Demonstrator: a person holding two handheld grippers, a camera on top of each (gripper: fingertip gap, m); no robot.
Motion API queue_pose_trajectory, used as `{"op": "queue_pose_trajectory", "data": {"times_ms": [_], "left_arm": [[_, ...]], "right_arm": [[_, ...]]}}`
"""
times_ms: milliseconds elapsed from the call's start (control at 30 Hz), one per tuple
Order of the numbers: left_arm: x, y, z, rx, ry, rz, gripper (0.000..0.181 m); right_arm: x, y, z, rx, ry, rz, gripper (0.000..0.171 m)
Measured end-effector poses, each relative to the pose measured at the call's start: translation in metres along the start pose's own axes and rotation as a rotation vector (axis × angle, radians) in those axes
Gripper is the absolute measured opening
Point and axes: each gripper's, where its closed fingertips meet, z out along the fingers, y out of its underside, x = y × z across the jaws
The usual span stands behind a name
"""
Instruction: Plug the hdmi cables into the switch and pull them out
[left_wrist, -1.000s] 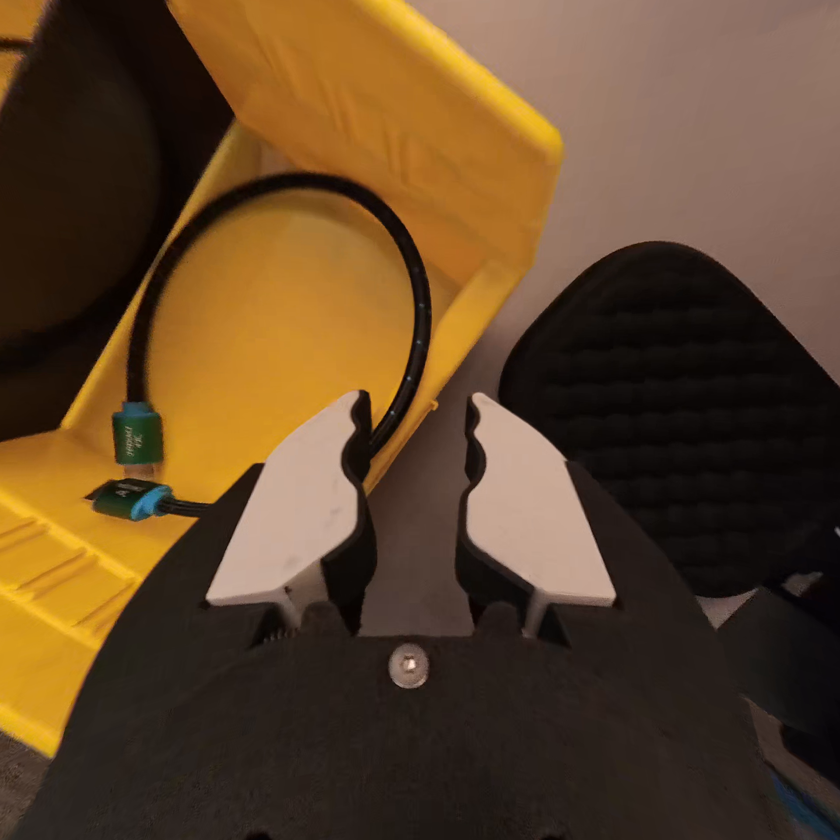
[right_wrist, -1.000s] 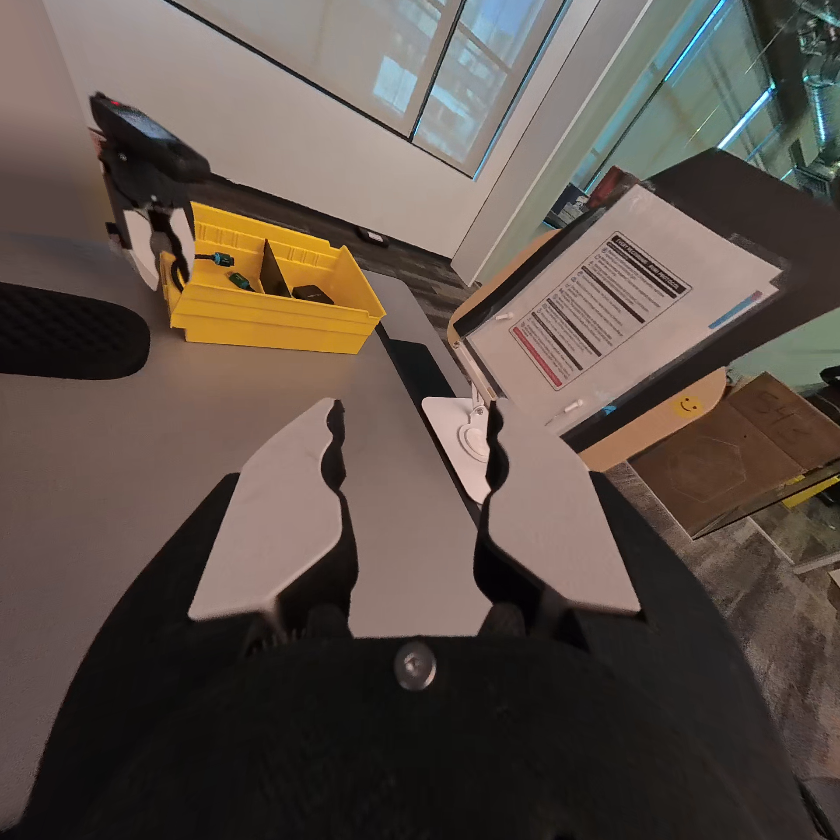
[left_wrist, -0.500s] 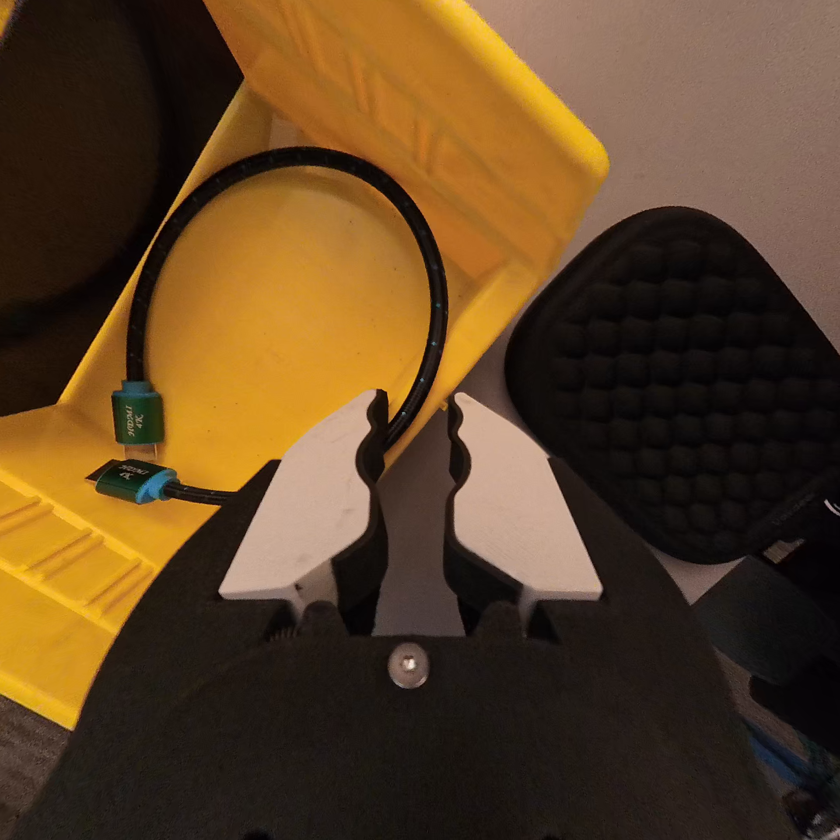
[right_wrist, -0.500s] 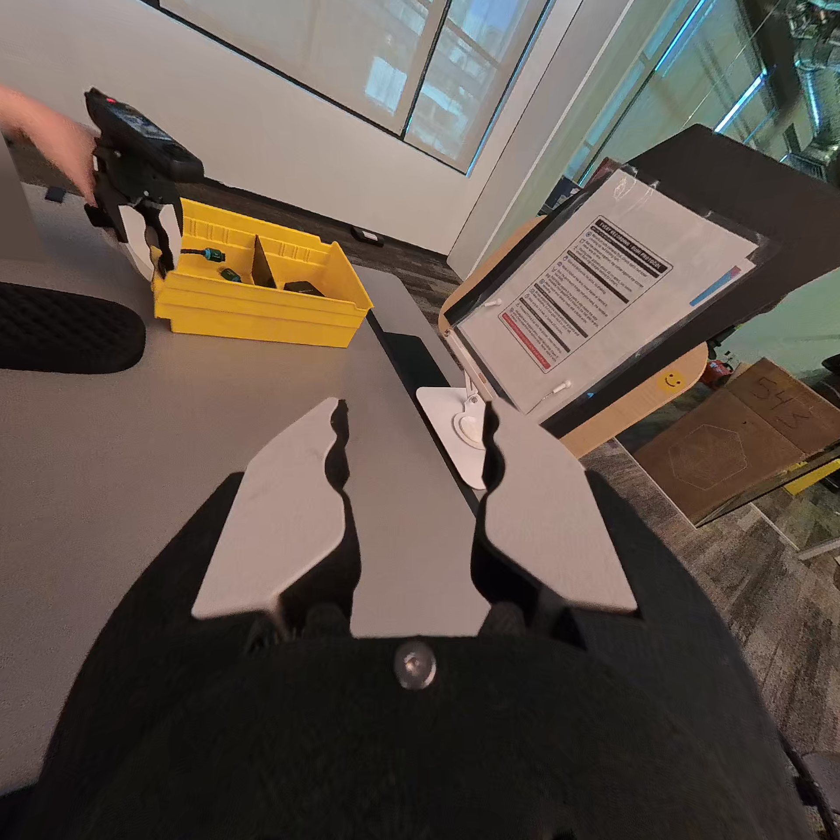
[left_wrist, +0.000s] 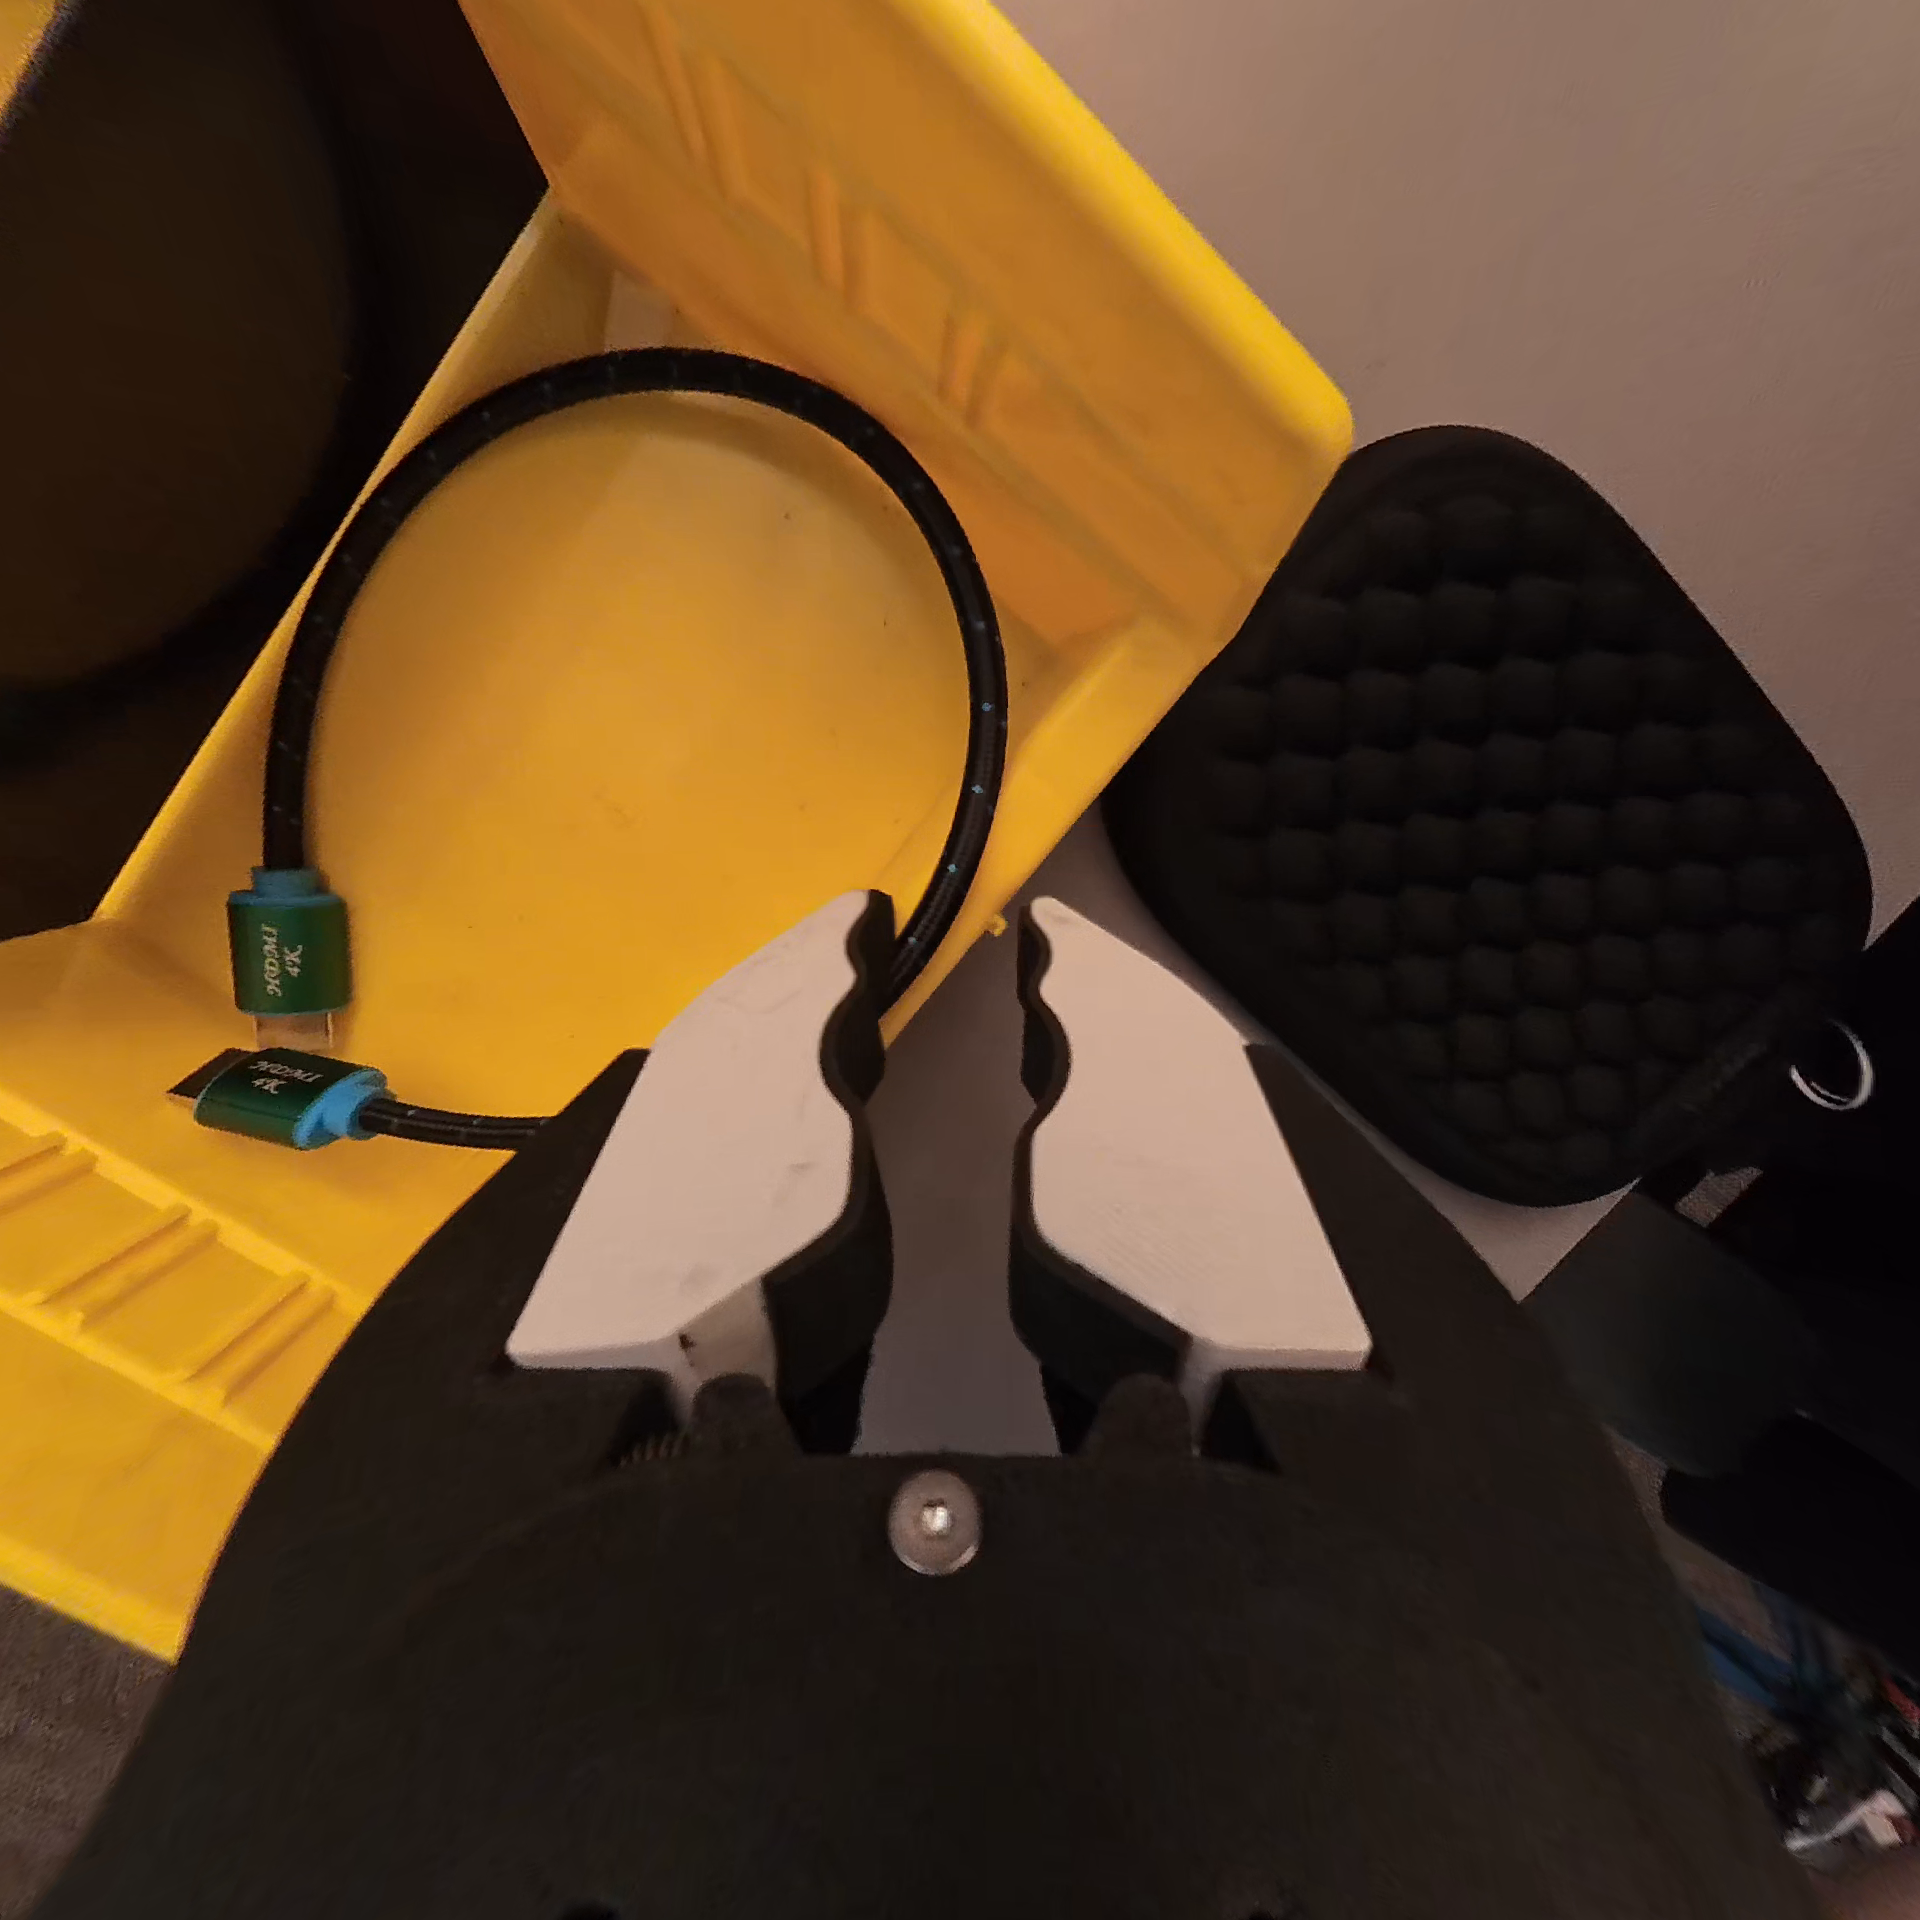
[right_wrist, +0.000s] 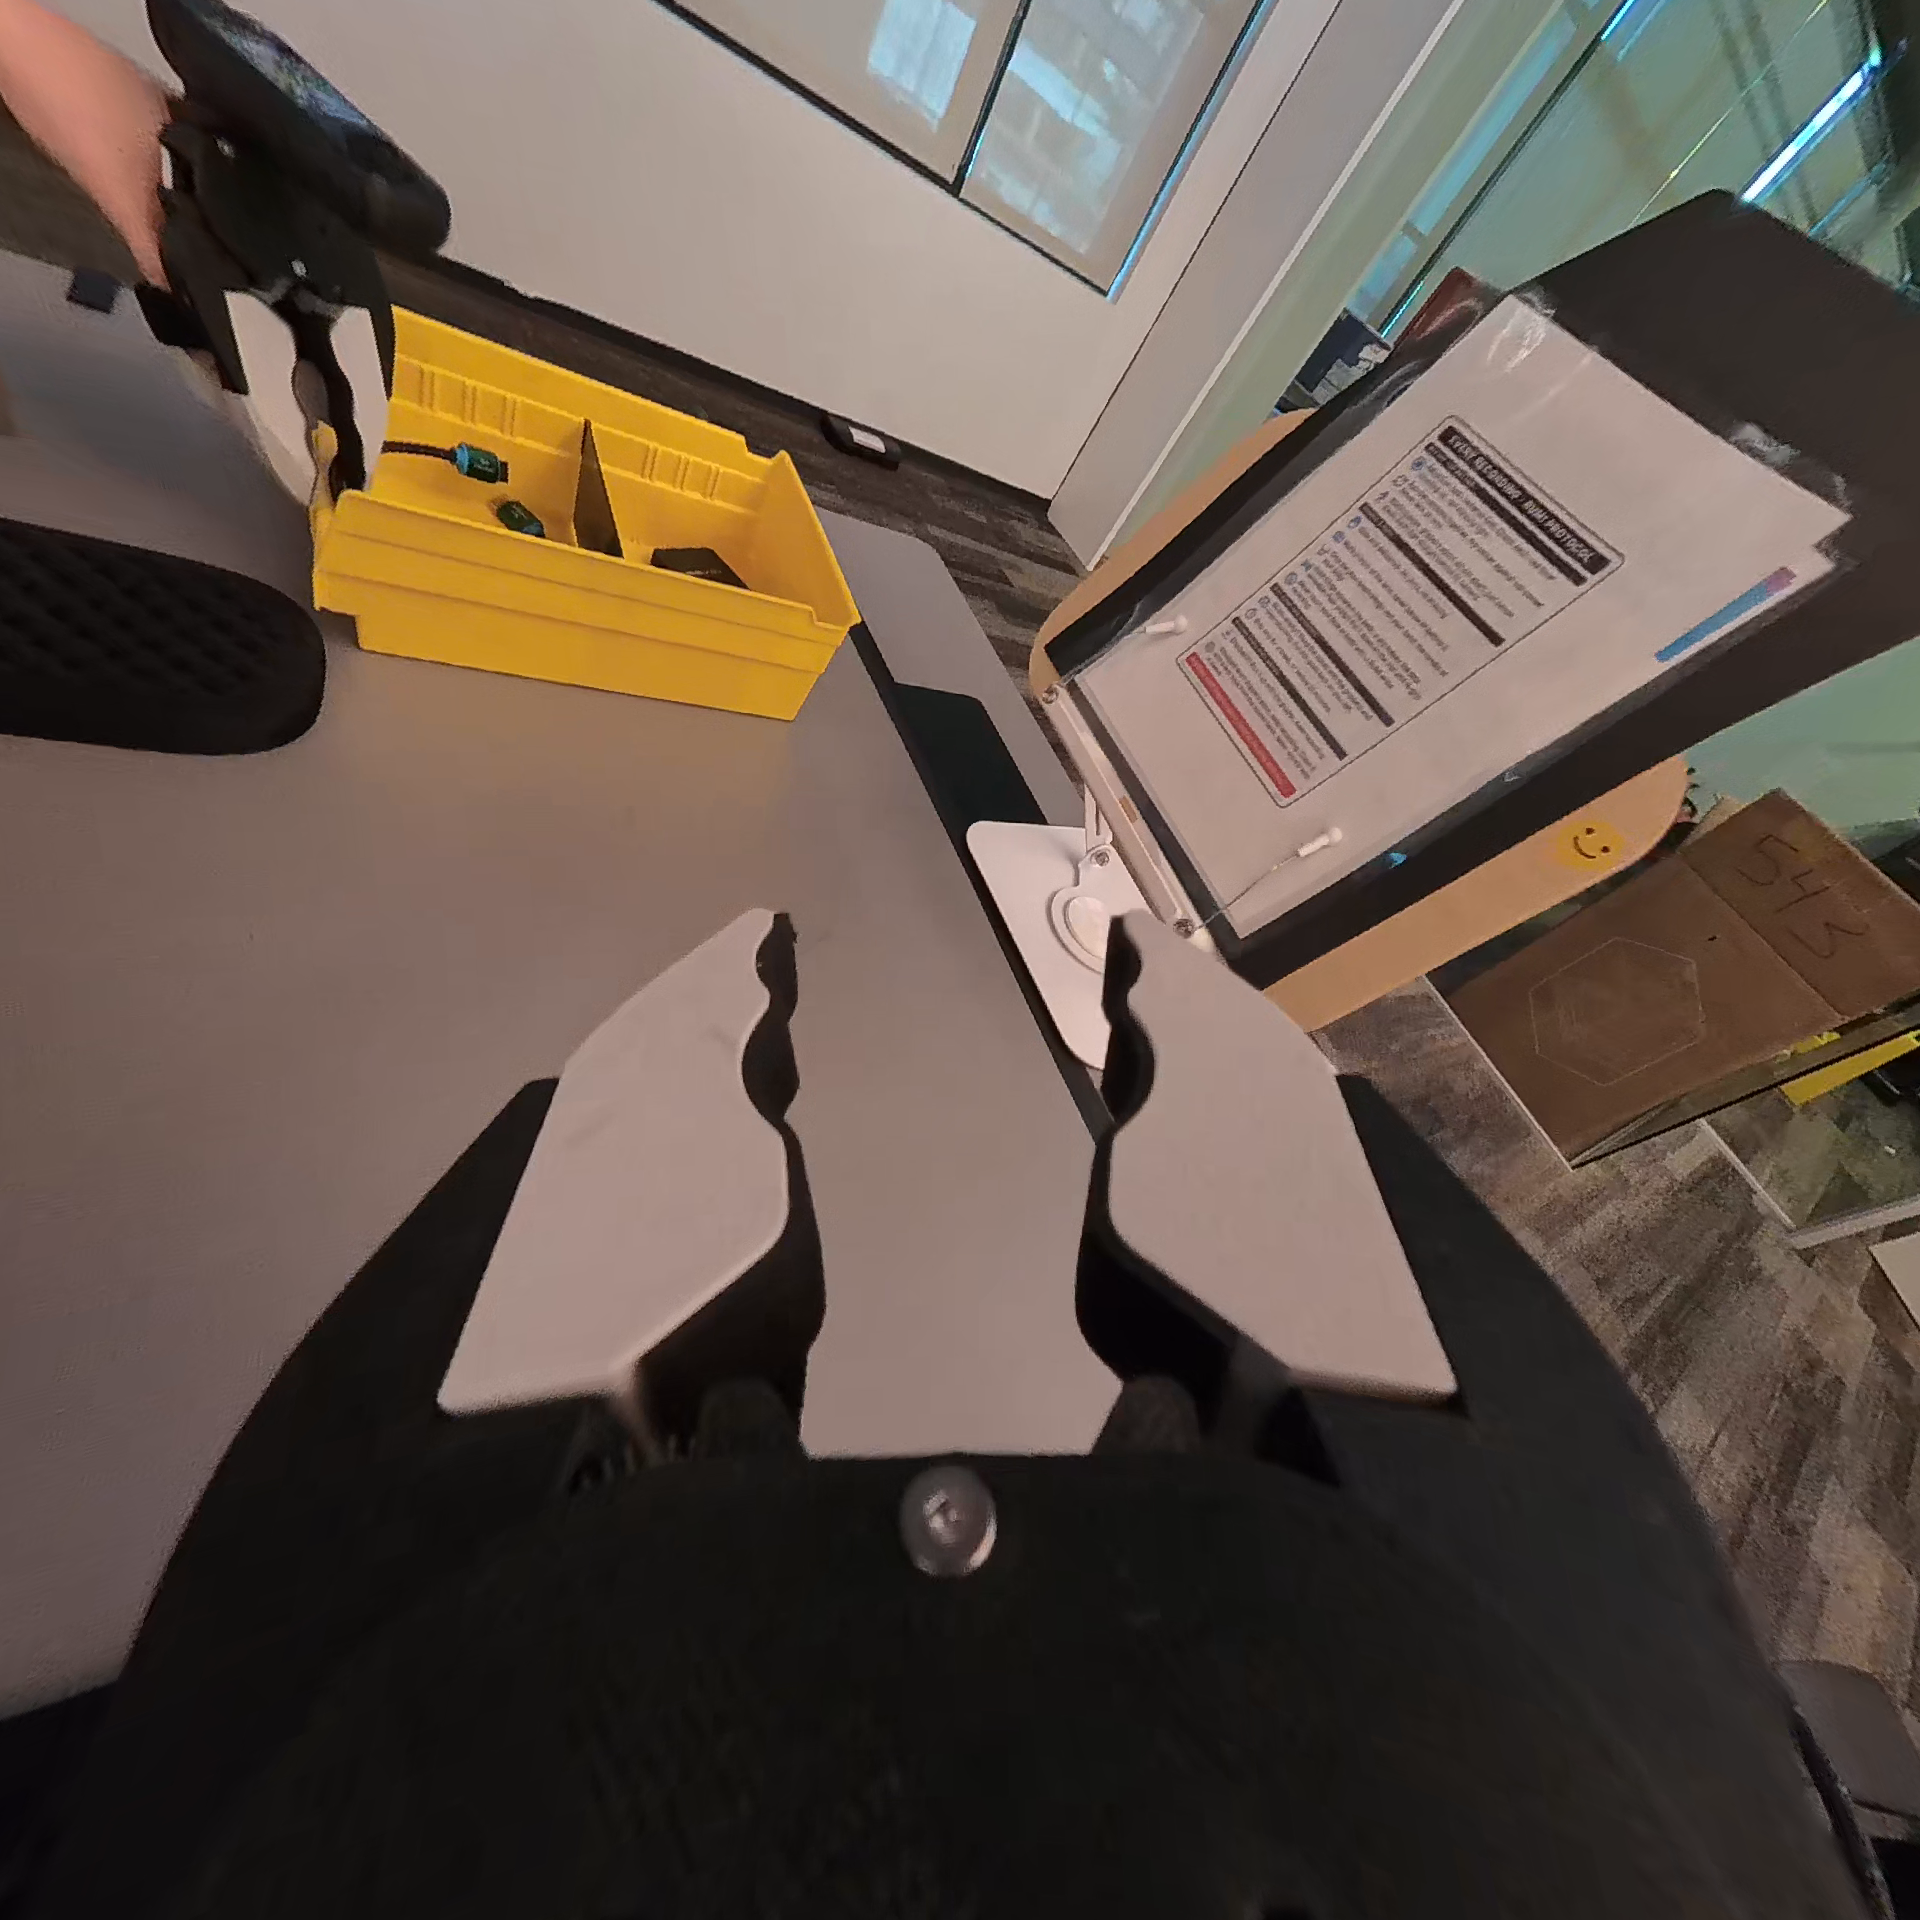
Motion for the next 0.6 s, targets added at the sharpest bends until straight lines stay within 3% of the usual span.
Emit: {"op": "queue_pose_trajectory", "data": {"times_ms": [67, 333, 500, 600], "left_arm": [[0.002, 0.0, -0.003, 0.008, 0.013, 0.006, 0.009], [-0.001, -0.009, -0.019, 0.052, -0.023, -0.013, 0.008], [-0.032, -0.071, -0.12, 0.329, -0.27, -0.068, 0.005], [-0.032, -0.12, -0.18, 0.388, -0.362, -0.038, 0.005]], "right_arm": [[-0.001, 0.002, 0.003, -0.012, -0.007, -0.003, 0.058], [-0.005, 0.005, 0.005, -0.037, -0.016, -0.022, 0.058], [-0.001, 0.001, 0.0, -0.004, -0.009, -0.006, 0.058], [0.0, -0.001, -0.001, 0.02, -0.013, 0.011, 0.057]]}}
